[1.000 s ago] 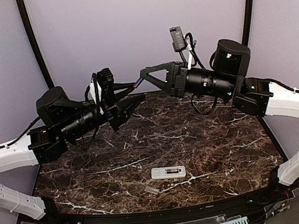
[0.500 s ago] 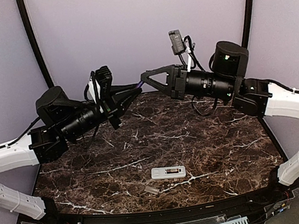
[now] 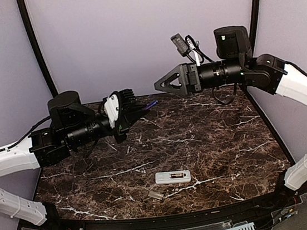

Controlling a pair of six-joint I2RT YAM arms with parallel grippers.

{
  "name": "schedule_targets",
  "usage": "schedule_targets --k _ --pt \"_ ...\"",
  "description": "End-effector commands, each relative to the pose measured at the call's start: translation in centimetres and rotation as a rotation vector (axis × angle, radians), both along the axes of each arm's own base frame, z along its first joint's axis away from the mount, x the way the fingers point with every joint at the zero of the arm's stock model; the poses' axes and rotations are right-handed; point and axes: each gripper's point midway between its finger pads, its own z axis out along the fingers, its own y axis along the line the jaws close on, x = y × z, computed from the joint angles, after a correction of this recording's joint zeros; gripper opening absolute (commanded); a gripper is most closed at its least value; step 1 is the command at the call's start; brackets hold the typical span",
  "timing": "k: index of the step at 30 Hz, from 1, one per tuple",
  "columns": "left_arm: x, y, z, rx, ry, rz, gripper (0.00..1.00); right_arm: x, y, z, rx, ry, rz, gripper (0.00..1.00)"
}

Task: Load the batteries into the remote control
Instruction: Pass from the right arm to the left, then pass from the left arm to the right

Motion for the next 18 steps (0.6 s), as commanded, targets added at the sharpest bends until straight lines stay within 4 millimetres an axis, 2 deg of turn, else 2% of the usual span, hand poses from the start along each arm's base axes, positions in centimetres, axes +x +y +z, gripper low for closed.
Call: schedule_targets --k 1,4,11,14,18 --pt "0.0 -0.4 -1.4 0.103 -0.046 -0.013 0.00 -1.9 0.6 -3.6 -0.124 0.128 0.131 0.80" --pt "0.0 -0.6 -1.6 0.115 -0.056 -0.024 0.00 -2.1 1.0 -5.0 -0.151 0.173 0.160 0.64" --pt "-0.1 -0.8 -2.0 0.123 -0.054 -0.037 0.00 -2.5 1.3 -5.5 -0.140 0.191 0.190 0.39" --pt "0.0 -0.8 -2.2 0.129 -0.054 -0.031 0.00 -2.6 1.5 -6.1 -0.151 0.208 0.200 0.33" --pt "0.0 -0.8 -2.1 0.126 -0.054 -0.029 0.00 -2.8 1.6 -6.6 -0.154 0.225 0.218 0.32"
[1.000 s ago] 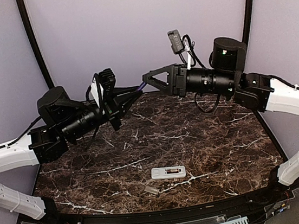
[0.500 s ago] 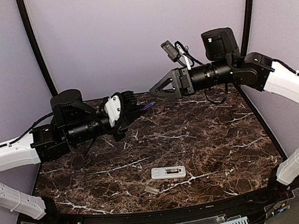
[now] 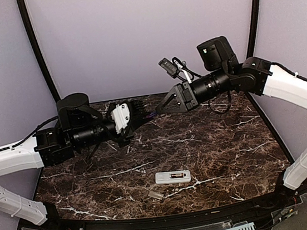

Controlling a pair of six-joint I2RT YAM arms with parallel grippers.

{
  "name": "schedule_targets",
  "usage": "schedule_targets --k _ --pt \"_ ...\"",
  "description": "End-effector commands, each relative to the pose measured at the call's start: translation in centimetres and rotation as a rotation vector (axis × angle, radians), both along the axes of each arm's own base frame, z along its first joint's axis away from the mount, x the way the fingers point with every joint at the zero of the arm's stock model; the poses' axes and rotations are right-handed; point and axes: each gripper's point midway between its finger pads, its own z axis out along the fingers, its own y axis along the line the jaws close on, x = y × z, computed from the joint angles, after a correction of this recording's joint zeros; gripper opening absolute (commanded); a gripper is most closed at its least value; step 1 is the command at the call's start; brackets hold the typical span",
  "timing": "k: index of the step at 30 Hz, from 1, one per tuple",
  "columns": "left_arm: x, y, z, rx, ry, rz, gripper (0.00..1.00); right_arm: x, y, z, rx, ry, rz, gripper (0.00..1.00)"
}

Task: Load the batteries into the remote control
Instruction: Pass from the left arm to the right, then hold the remote control without the battery cover at the center of the board.

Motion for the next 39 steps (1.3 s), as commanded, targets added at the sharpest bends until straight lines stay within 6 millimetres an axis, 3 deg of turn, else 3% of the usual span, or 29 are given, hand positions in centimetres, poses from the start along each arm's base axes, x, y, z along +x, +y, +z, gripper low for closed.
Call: schedule_targets --k 1,8,14,21,23,24,26,28,29,31,35,39 --pt "-0.3 -0.1 0.9 -0.006 -0.016 -0.013 0.00 -0.2 0.3 -0.8 -0.002 0.023 0.030 0.32" --pt "-0.4 -0.2 0.7 -0.003 -0.012 -0.024 0.00 -0.3 0.4 -0.7 0.014 0.027 0.041 0.22" --pt "-0.7 -0.2 0.5 0.001 -0.010 -0.037 0.00 -0.3 0.7 -0.7 0.024 0.029 0.051 0.00" --pt "-0.6 -0.3 -0.3 0.017 -0.004 -0.037 0.00 -0.2 0.5 -1.6 0.002 0.045 0.037 0.00" --pt "-0.4 -0.3 -1.2 0.040 0.021 -0.024 0.24 0.2 0.2 -2.9 -0.032 0.067 0.002 0.00" --pt "-0.4 -0.3 -1.8 0.054 0.034 -0.023 0.55 0.6 -0.1 -3.7 -0.051 0.080 -0.020 0.00" --pt "-1.0 -0.5 -4.4 0.126 0.083 -0.058 0.81 1.3 -0.8 -5.9 -0.088 0.109 -0.073 0.00" --pt "-2.0 -0.5 -8.3 0.232 0.159 -0.110 0.89 1.9 -1.7 -8.7 -0.115 0.156 -0.121 0.00" --pt "-2.4 -0.3 -10.8 0.296 0.213 -0.122 0.89 2.1 -2.1 -10.1 -0.126 0.180 -0.140 0.00" --pt "-2.8 -0.1 -14.0 0.351 0.287 -0.122 0.90 2.4 -2.9 -12.7 -0.148 0.217 -0.185 0.00" --pt "-3.3 0.2 -19.1 0.432 0.399 -0.116 0.91 2.5 -4.0 -18.4 -0.206 0.288 -0.265 0.00" --pt "-3.6 0.1 -23.7 0.526 0.484 -0.127 0.90 2.1 -4.3 -22.5 -0.209 0.361 -0.297 0.00"
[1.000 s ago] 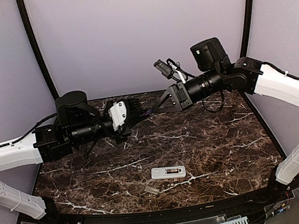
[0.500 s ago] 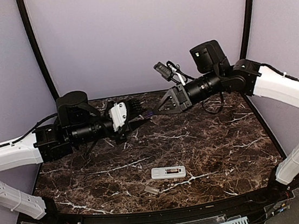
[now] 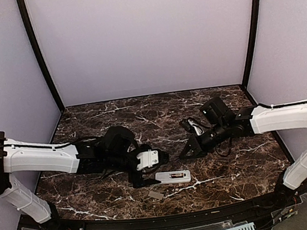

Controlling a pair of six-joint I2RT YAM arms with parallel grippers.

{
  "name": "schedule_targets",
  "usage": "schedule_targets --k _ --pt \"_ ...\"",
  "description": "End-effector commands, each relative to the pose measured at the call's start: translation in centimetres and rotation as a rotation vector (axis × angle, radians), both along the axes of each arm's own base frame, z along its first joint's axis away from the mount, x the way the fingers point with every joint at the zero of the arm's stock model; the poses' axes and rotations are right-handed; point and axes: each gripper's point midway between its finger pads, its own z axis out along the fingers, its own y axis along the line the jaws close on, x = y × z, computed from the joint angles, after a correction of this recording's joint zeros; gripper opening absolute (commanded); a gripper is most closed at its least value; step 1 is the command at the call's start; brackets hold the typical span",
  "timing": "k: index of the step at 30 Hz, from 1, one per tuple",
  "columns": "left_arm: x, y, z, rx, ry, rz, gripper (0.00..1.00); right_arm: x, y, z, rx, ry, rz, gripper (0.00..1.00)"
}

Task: Load the batteries into the remote control
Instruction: Hold the remote control without the battery cover at the center of the board, then place the battery in the battery compartment.

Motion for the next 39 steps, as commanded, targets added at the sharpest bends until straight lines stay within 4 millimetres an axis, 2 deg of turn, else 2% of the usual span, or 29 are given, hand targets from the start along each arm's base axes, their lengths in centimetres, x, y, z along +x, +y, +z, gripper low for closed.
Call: schedule_targets --k 1,3,7,10,18,26,39 --pt "-1.0 0.4 -4.9 0.112 0.119 -0.013 0.89 1.2 0.7 -2.0 0.069 0.000 -0.079 0.00" --pt "-0.6 0.2 -6.2 0.140 0.127 -0.012 0.88 1.0 0.7 -3.0 0.074 0.014 -0.085 0.00" --pt "0.6 -0.4 -7.0 0.129 0.145 0.002 0.86 0.5 0.7 -4.6 0.057 0.025 -0.083 0.00" --pt "1.4 -0.3 -7.7 0.135 0.166 0.019 0.81 0.0 0.9 -5.7 0.047 0.042 -0.071 0.00" --pt "0.7 0.1 -9.9 0.178 0.224 0.012 0.71 -0.6 0.7 -6.9 0.033 0.062 -0.056 0.00" --pt "1.0 0.3 -10.8 0.184 0.215 0.030 0.68 -1.5 0.2 -8.1 0.000 0.084 -0.047 0.00" --pt "0.7 0.4 -10.7 0.184 0.242 0.034 0.64 -1.8 -0.3 -9.0 -0.034 0.081 -0.025 0.00"
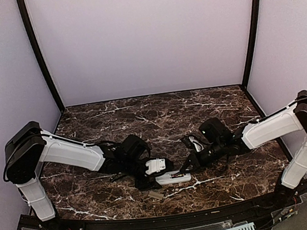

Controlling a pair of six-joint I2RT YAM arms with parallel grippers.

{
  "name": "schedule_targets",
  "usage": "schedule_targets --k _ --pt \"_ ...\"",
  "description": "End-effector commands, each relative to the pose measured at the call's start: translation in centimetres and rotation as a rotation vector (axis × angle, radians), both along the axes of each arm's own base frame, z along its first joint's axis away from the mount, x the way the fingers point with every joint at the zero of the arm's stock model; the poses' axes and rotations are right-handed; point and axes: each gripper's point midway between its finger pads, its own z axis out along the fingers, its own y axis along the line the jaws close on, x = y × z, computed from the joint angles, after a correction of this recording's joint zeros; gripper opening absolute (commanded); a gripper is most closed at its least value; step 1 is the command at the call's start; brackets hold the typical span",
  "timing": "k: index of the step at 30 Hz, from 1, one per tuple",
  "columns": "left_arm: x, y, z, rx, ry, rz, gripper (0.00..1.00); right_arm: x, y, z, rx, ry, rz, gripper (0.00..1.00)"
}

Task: Load the batteries into the remote control
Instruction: Place the battery in the battery compartment.

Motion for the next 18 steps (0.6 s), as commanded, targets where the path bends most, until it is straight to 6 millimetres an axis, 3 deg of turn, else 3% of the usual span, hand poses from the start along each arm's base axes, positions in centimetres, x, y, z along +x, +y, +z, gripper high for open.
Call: schedule_targets --k 1,12,18 --pt "-0.7 0.3 -0.4 0.009 0.034 -0.004 0.64 -0.5 -0.2 -1.5 -0.031 0.007 0.023 0.00" --pt "-0.9 0.4 -0.5 0.011 0.047 -0.001 0.63 -0.1 -0.7 -3.0 -0.100 0.009 0.009 0.00" --pt "-0.9 -0.6 0.6 -0.036 0.063 -0.004 0.64 -0.9 -0.2 -4.0 -0.079 0.053 0.000 0.00"
